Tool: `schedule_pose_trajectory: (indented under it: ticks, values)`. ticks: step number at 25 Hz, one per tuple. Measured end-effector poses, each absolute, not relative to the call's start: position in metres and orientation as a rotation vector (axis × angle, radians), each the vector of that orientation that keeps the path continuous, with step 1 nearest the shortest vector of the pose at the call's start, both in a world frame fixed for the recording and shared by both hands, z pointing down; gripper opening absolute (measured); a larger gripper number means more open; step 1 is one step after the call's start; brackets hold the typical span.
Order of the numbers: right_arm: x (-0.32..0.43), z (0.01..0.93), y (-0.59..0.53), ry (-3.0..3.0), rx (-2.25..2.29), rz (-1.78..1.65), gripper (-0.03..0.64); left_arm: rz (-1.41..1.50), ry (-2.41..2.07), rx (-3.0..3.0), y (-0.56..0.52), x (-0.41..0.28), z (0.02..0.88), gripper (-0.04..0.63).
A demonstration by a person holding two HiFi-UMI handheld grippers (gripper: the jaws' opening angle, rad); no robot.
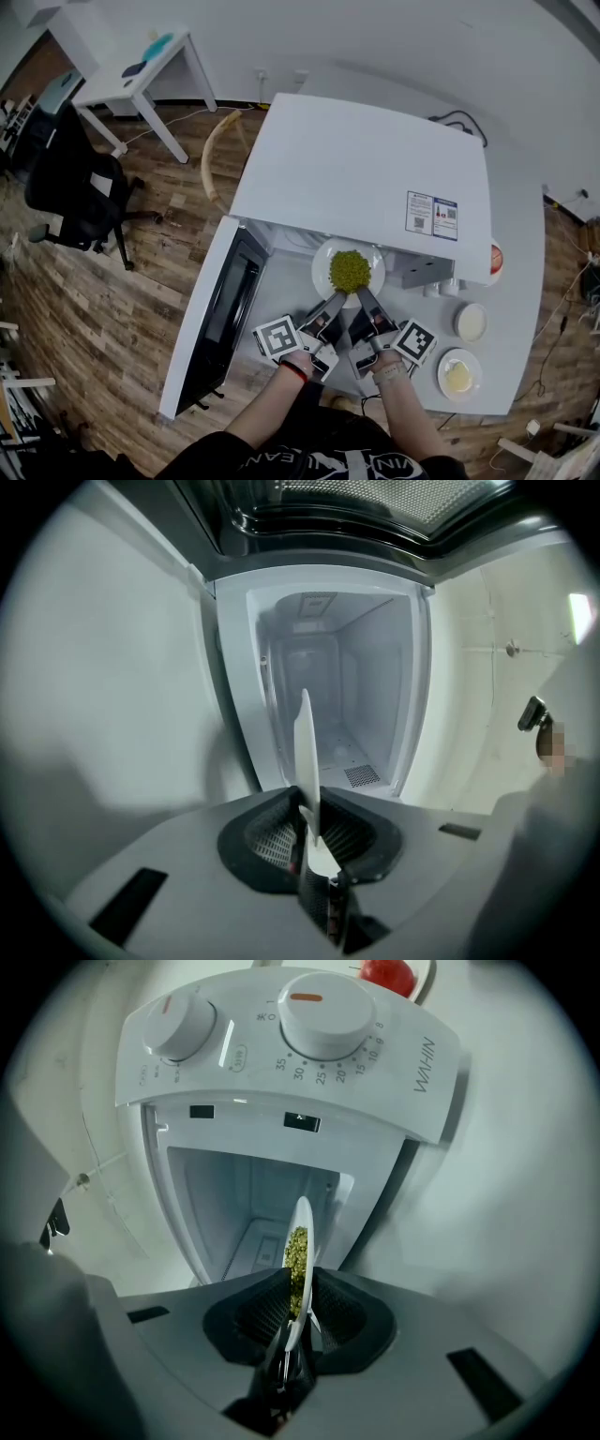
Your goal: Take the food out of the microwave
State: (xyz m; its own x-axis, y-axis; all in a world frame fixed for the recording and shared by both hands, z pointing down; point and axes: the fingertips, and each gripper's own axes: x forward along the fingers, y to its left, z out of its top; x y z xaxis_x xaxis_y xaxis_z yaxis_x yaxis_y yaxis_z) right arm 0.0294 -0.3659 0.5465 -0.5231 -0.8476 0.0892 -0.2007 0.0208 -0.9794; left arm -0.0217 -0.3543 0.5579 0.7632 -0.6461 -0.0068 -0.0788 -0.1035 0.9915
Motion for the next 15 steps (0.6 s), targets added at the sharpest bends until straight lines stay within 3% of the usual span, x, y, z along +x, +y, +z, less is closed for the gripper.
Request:
schedule_pose_trajectory:
  ticks: [15]
  values:
    - [0.036, 0.537, -0.326, 1.763, -1.045, -1.551, 0.067, -0.502, -0.63, 1.683, -0.316, -0.015, 0.545, 0.058]
